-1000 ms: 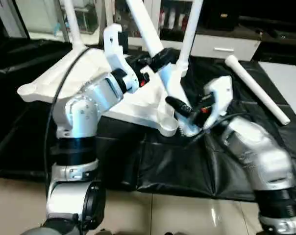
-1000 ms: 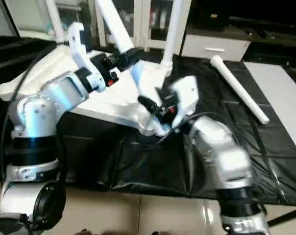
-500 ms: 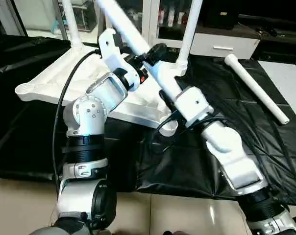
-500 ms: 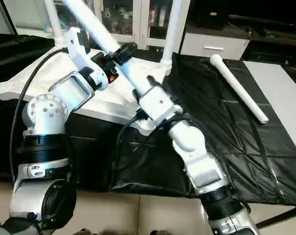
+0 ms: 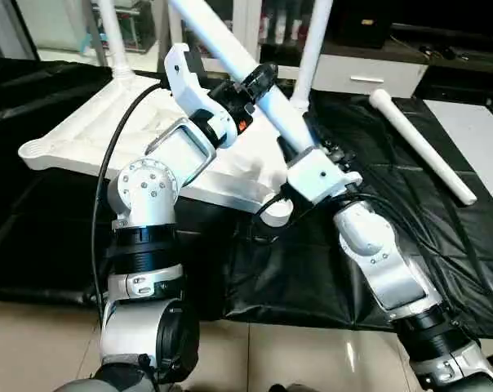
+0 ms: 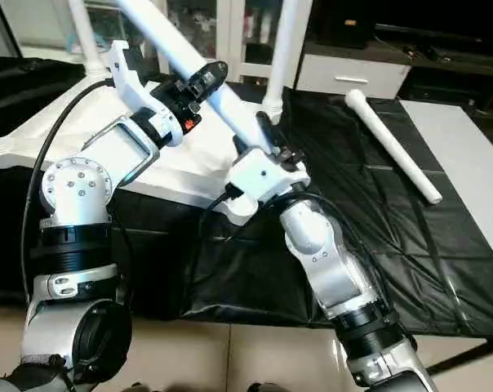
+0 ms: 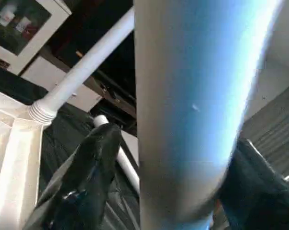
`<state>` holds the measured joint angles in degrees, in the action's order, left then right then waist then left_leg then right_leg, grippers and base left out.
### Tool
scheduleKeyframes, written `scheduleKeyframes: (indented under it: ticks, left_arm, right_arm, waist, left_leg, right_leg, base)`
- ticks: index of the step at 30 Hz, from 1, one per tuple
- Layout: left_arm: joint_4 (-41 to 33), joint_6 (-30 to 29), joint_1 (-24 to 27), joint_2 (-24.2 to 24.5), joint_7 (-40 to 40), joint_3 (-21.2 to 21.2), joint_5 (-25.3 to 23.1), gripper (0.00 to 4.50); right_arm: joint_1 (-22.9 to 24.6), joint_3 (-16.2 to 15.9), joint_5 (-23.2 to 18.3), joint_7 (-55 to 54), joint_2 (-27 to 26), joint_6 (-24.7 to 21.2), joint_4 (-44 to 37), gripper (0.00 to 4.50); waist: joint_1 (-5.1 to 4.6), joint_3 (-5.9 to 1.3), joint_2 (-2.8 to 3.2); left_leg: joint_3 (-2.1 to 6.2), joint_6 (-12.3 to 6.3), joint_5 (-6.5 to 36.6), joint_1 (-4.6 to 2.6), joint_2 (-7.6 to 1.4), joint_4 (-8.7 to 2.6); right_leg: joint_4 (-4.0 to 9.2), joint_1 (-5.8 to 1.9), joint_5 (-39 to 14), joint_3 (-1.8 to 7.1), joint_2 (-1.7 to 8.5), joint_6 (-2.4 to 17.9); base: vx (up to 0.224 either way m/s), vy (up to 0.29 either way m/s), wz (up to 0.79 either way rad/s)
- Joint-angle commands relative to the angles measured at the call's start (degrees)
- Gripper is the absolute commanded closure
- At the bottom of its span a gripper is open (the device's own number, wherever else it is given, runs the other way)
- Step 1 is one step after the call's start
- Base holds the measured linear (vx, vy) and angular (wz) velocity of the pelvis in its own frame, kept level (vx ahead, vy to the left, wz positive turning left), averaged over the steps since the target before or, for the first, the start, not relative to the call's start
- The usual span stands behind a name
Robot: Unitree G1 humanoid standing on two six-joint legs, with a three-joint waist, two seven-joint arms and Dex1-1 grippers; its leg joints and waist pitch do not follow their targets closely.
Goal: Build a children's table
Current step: Pick table leg
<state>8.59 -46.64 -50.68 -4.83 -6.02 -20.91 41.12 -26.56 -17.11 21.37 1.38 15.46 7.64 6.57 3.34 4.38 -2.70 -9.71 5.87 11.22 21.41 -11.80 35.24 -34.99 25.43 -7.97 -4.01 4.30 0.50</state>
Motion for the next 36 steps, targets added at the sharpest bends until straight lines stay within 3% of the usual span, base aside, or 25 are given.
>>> scheduleKeyframes:
  ticks: [1,11,22,23,29,34,36]
  left_arm:
    - [-0.95,-0.96,-1.06,0.06,-0.33,0.59,0.95,1.67]
    - [-0.92,-0.57,-0.93,0.57,-0.55,1.02,1.76,2.58]
    - [-0.8,-0.18,-0.97,0.76,0.25,0.73,2.63,2.68]
    - [-0.29,0.43,-1.11,1.07,0.56,0.67,1.95,2.68]
    - [0.7,0.96,-1.21,2.55,-0.39,1.05,1.02,2.68]
    - [2.22,1.84,-1.82,5.31,-1.78,0.95,0.14,2.68]
    - [2.55,2.09,-1.67,6.65,-3.5,2.04,-0.61,2.68]
  right_arm:
    - [-0.56,0.05,1.31,-1.07,0.09,1.1,0.19,2.68]
    - [-1.06,0.84,2.08,-1.53,0.14,2.21,1.53,2.68]
    - [-1.18,1.3,2.68,-2.17,-0.21,2.86,2.31,2.68]
    - [-1.31,1.33,2.14,-1.58,-0.22,3.0,2.41,2.12]
    - [-1.39,1.84,0.15,-0.44,-0.59,3.89,2.53,1.57]
    - [-0.71,2.59,-7.34,5.7,-0.75,6.1,1.9,1.14]
    - [0.22,2.75,-13.8,11.28,-1.29,5.08,-0.02,1.01]
  waist:
    - [-0.12,-4.84,-0.39]
    - [-0.26,-4.85,-0.32]
    - [-0.29,-4.89,-0.23]
    - [-0.28,-4.89,-0.24]
    - [-0.26,-5.09,-0.19]
    - [-0.25,-5.22,-0.12]
    - [-0.25,-5.19,-0.26]
  left_leg:
    - [-0.54,-4.0,7.95,0.11,0.34,-3.38]
    - [-0.55,-3.76,8.89,-0.05,0.29,-3.35]
    - [-0.54,-3.79,9.1,-0.1,0.29,-3.32]
    - [-0.55,-3.79,9.15,-0.1,0.3,-3.3]
    - [-0.54,-4.04,8.63,-0.08,0.28,-3.23]
    - [-0.47,-4.21,9.15,-0.24,0.11,-3.22]
    - [-0.51,-4.61,9.4,-0.24,0.06,-3.23]
  right_leg:
    - [3.63,-4.45,-12.75,1.91,1.76,7.07]
    - [3.64,-4.34,-13.23,1.91,1.67,7.29]
    - [3.58,-4.32,-13.05,1.9,1.64,7.47]
    - [3.6,-4.33,-13.1,1.9,1.65,7.45]
    - [3.41,-4.38,-12.47,1.93,1.71,7.66]
    - [3.23,-4.39,-11.89,1.92,1.76,8.05]
    - [3.21,-4.47,-11.53,1.95,1.81,8.61]
  base:
    - [0.0,0.0,0.0]
    - [0.0,0.0,0.0]
    - [0.0,0.0,0.0]
    - [0.0,0.0,0.0]
    - [0.0,0.0,0.0]
    - [0.0,0.0,0.0]
    - [0.0,0.0,0.0]
